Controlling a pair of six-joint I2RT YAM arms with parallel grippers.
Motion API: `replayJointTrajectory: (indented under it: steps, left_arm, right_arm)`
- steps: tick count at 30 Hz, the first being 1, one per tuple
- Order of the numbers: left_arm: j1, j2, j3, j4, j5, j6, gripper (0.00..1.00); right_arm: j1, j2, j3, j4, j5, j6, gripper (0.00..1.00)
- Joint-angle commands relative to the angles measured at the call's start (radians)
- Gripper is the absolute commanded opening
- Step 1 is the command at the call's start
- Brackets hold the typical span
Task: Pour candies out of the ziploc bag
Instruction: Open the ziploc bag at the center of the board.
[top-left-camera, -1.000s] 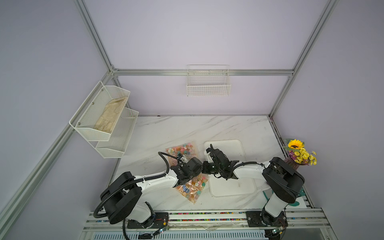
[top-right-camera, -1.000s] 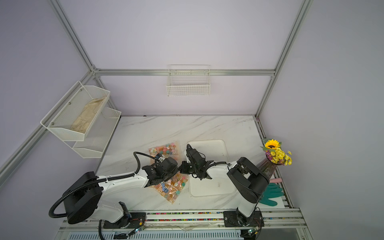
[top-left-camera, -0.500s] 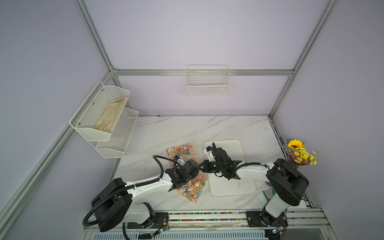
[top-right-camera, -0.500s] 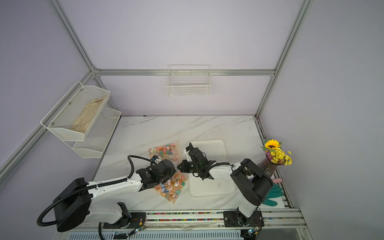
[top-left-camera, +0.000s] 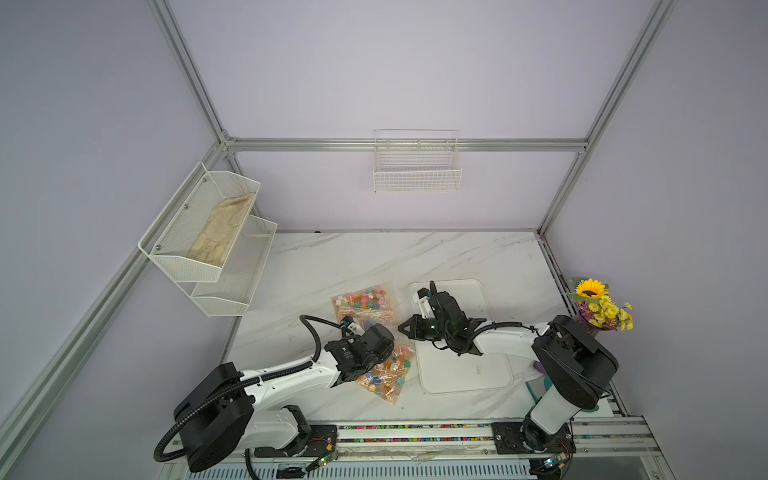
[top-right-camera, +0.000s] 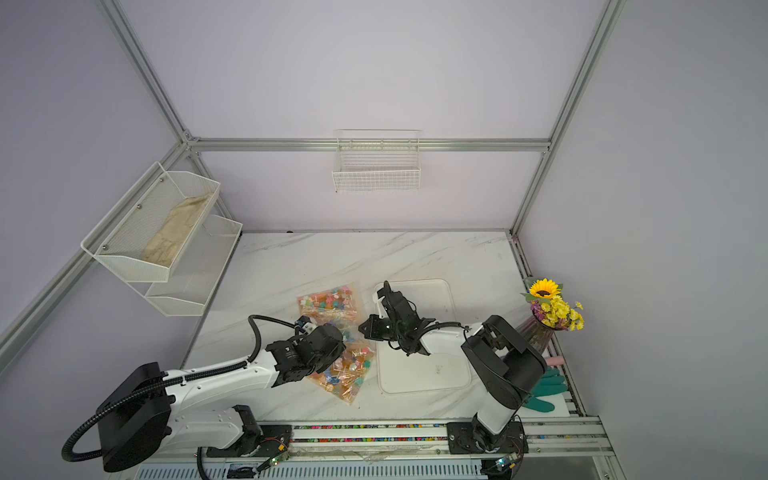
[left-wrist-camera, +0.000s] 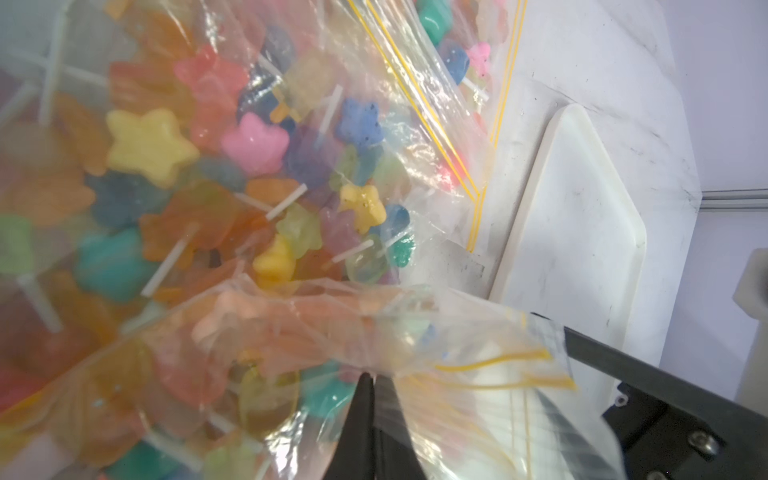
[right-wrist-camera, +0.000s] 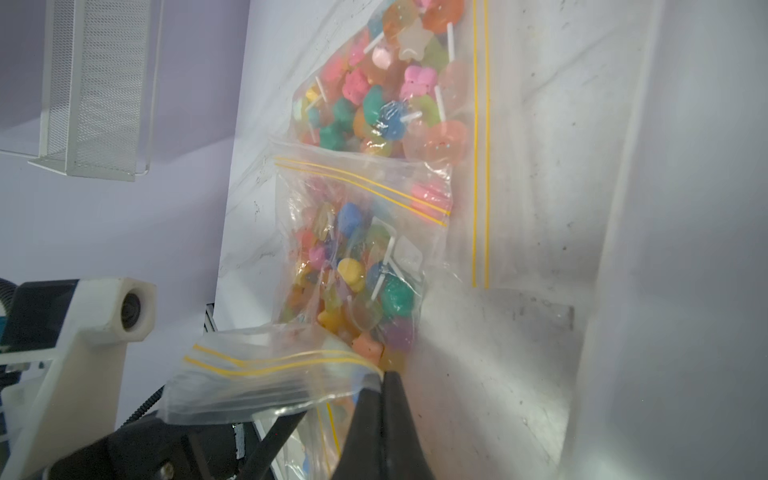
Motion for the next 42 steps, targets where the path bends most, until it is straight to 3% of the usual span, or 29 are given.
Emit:
replayJointTrajectory:
  steps: [1, 13, 23, 25, 28, 30, 35, 42]
  left_arm:
    - [-0.001, -0.031, -0.039, -0.041, -0.049, -0.010, 0.00]
    - [0.015, -0.075, 0.113, -0.085, -0.037, 0.160, 0.00]
    - [0.039, -0.019, 0.173, -0.036, 0.022, 0.191, 0.00]
    - [0.047, -0.016, 0.176, -0.030, 0.036, 0.191, 0.22]
    - [0.058, -0.047, 0.159, -0.037, 0.043, 0.175, 0.61]
    - [0.059, -0.091, 0.143, -0.064, 0.025, 0.166, 0.74]
    - [0.066, -0.246, 0.110, -0.201, -0.013, 0.171, 0.87]
    - [0.072, -0.460, 0.014, -0.395, 0.085, 0.115, 0.92]
  right_arm:
    - [-0.016, 0.008, 0.019, 0.030, 0.049, -0.027, 0.00]
    - [-0.016, 0.016, 0.080, -0.053, 0.167, -0.157, 0.00]
    - [-0.016, 0.029, 0.088, -0.061, 0.173, -0.177, 0.00]
    - [-0.016, 0.026, 0.095, -0.073, 0.170, -0.184, 0.00]
    - [-0.017, 0.010, 0.107, -0.088, 0.179, -0.192, 0.19]
    - [-0.016, -0.007, 0.116, -0.101, 0.189, -0.203, 0.27]
    - [-0.016, -0.053, 0.143, -0.140, 0.198, -0.258, 0.42]
    - [-0.002, -0.111, 0.195, -0.212, 0.139, -0.424, 0.62]
